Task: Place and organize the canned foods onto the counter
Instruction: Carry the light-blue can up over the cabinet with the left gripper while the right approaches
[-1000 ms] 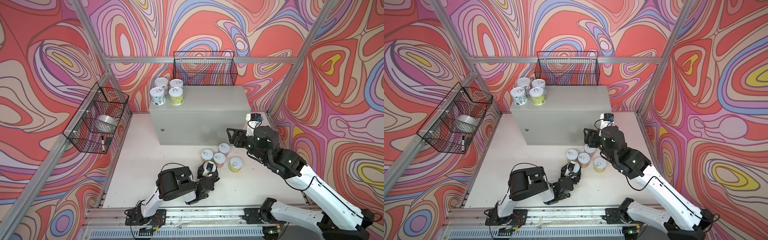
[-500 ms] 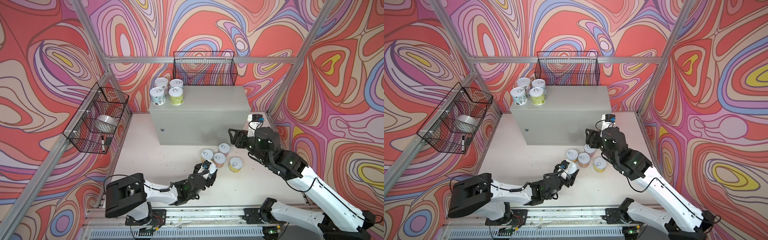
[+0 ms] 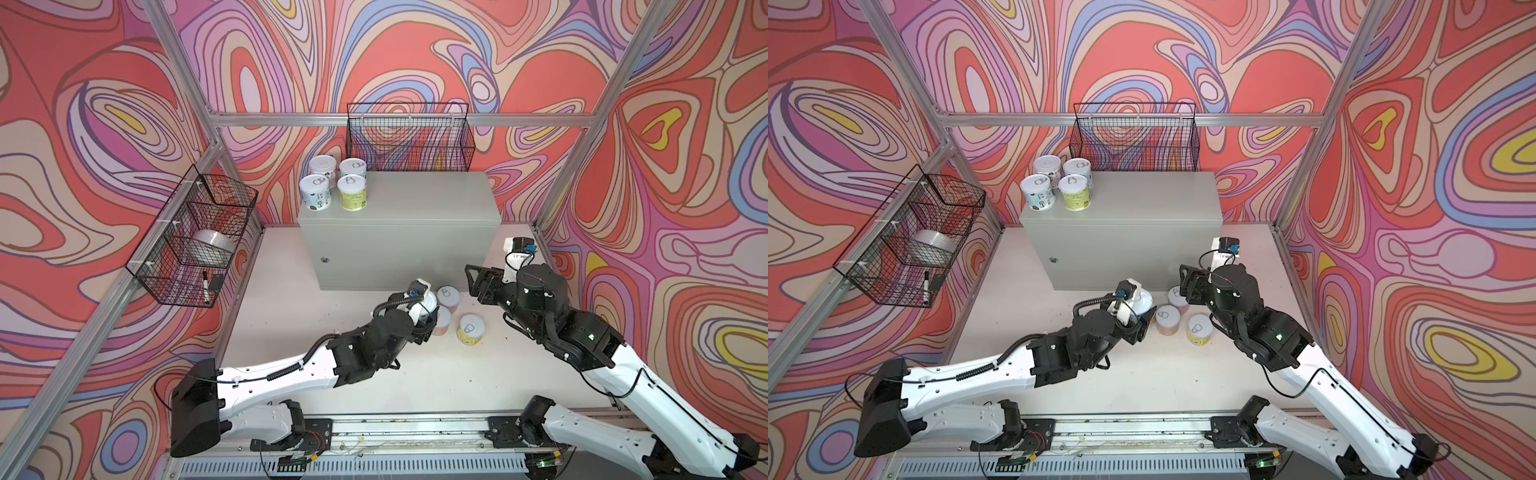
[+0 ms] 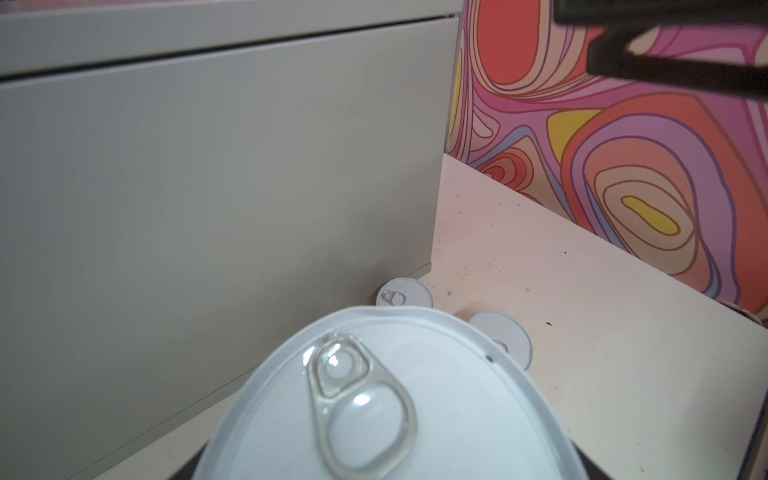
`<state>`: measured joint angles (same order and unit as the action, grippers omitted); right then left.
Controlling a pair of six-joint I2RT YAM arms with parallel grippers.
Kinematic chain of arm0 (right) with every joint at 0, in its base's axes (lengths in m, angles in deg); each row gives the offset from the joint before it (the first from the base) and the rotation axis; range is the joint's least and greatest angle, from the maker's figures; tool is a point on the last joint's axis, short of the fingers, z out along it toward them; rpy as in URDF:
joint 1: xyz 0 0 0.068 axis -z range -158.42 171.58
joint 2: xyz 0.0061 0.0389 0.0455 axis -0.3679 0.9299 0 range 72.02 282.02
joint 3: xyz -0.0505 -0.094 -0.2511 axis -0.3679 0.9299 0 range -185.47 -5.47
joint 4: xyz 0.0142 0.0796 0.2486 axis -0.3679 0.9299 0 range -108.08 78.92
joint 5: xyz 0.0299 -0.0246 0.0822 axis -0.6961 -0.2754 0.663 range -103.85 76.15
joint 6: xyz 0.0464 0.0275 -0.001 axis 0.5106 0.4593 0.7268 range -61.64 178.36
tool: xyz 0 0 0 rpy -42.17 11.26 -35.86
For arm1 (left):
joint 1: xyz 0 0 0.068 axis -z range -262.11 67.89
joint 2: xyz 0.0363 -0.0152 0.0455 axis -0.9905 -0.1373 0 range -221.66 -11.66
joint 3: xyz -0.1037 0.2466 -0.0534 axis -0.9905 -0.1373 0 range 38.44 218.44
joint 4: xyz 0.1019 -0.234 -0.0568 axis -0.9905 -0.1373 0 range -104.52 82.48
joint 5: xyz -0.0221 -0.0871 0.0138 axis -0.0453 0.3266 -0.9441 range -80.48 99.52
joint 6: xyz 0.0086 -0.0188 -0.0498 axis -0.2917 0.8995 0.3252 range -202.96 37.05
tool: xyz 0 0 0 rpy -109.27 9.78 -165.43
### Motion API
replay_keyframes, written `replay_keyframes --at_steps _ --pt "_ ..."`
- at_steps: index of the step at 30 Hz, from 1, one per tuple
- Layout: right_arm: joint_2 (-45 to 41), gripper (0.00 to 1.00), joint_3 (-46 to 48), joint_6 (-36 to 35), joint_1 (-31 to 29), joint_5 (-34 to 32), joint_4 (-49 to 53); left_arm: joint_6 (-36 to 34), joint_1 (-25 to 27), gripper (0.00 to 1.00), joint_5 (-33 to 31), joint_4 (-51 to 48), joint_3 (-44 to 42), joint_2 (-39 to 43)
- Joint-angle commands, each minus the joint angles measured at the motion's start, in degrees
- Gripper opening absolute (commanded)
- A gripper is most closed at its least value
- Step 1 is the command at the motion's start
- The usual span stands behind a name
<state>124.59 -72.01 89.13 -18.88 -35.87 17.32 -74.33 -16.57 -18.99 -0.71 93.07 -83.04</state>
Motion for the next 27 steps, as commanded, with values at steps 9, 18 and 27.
replay_keyframes --at_steps 9,18,27 --pt "0.7 0.74 -5.7 -1.9 0.3 -2.1 0.8 -2.6 -10.6 0.0 4.4 -10.9 27.6 -10.1" --pt "2.5 0.73 -10.7 -3.9 0.3 -2.2 -0.1 -1.7 -15.8 0.0 5.7 -12.7 47.5 -24.5" --pt "4.6 0.73 -15.7 -7.2 0.3 -4.0 -1.4 -0.1 -21.0 0.0 8.4 -18.5 67.7 -39.8"
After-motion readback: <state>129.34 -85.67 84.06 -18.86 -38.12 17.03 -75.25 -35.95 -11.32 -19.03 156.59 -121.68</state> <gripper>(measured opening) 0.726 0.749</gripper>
